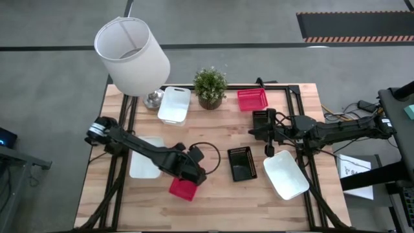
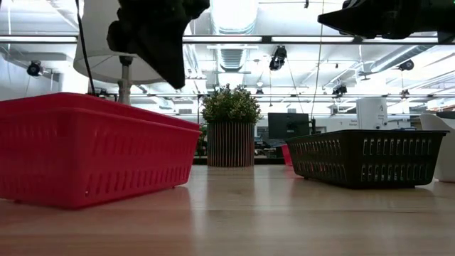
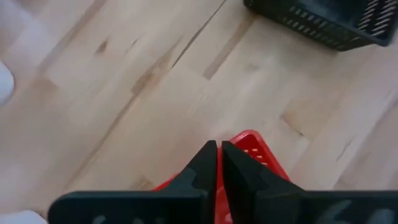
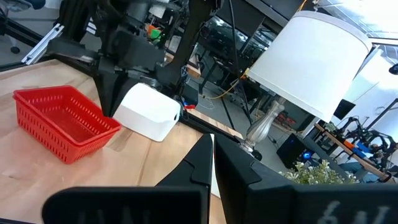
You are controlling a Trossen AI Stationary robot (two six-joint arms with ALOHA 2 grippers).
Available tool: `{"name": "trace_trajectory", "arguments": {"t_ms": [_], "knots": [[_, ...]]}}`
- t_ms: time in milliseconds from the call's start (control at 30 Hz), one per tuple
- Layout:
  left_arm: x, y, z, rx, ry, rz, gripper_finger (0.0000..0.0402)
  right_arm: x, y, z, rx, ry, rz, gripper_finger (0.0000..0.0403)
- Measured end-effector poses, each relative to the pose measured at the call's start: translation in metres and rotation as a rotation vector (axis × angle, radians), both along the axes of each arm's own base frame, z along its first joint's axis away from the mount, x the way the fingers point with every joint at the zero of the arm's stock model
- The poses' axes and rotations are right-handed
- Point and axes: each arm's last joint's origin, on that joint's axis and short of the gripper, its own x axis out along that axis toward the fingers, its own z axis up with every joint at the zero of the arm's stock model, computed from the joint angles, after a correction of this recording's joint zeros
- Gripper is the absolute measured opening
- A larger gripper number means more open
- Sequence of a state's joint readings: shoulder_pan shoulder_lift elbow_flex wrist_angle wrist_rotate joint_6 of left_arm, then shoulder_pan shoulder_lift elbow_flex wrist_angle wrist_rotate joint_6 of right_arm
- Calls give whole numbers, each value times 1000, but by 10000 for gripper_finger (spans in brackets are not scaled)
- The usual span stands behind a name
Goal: Stack baskets by color
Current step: Stack the top white bin on the bottom left white bin
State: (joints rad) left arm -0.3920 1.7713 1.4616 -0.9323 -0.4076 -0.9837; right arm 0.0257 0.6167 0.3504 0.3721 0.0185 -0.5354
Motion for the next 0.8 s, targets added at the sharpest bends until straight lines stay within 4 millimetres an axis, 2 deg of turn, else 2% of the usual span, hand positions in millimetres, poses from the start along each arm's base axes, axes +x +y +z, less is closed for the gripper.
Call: {"name": "trace_trajectory", "arguments": {"t_ms": [133, 333, 433, 633, 800], "knots": [[1, -1, 6, 62, -6, -147, 6, 0, 0, 0, -7, 0, 0, 9], [12, -15, 25, 199, -160, -591, 6, 0, 0, 0, -17, 0, 0, 9], [16, -16, 31, 295, -237, -754, 6, 0, 0, 0, -18, 0, 0, 9], [8, 9, 19, 404, -251, -806, 6, 0, 0, 0, -23, 2, 0, 9], [-14, 38, 10, 425, -319, -745, 6, 3, 0, -5, -16, 36, 0, 9]]}}
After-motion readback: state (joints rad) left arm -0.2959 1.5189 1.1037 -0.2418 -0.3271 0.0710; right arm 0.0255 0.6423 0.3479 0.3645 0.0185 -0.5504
